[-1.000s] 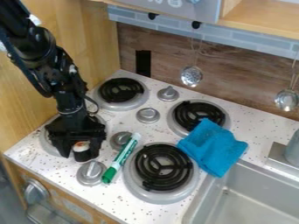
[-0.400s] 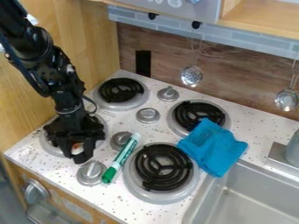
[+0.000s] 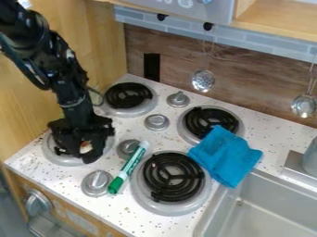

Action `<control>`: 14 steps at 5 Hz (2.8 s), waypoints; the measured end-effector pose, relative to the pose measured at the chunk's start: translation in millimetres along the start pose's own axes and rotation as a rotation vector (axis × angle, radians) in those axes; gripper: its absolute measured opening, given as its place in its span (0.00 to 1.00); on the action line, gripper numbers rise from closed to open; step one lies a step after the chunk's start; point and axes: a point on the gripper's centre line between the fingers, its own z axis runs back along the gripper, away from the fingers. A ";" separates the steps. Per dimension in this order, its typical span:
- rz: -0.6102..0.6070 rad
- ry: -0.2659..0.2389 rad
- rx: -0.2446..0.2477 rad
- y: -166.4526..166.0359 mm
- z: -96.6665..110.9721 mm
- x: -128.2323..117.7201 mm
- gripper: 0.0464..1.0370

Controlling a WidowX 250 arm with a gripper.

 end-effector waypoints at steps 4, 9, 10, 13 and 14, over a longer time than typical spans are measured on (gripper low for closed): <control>-0.216 0.025 0.059 -102.1 -0.3 24.8 0.54; -0.194 -0.014 0.135 -124.9 -35.2 67.3 0.59; -0.180 -0.012 0.139 -125.4 -39.3 70.0 0.89; -0.301 -0.085 0.039 -127.4 1.3 44.1 0.97; -0.359 -0.165 -0.023 -124.6 28.2 20.6 0.97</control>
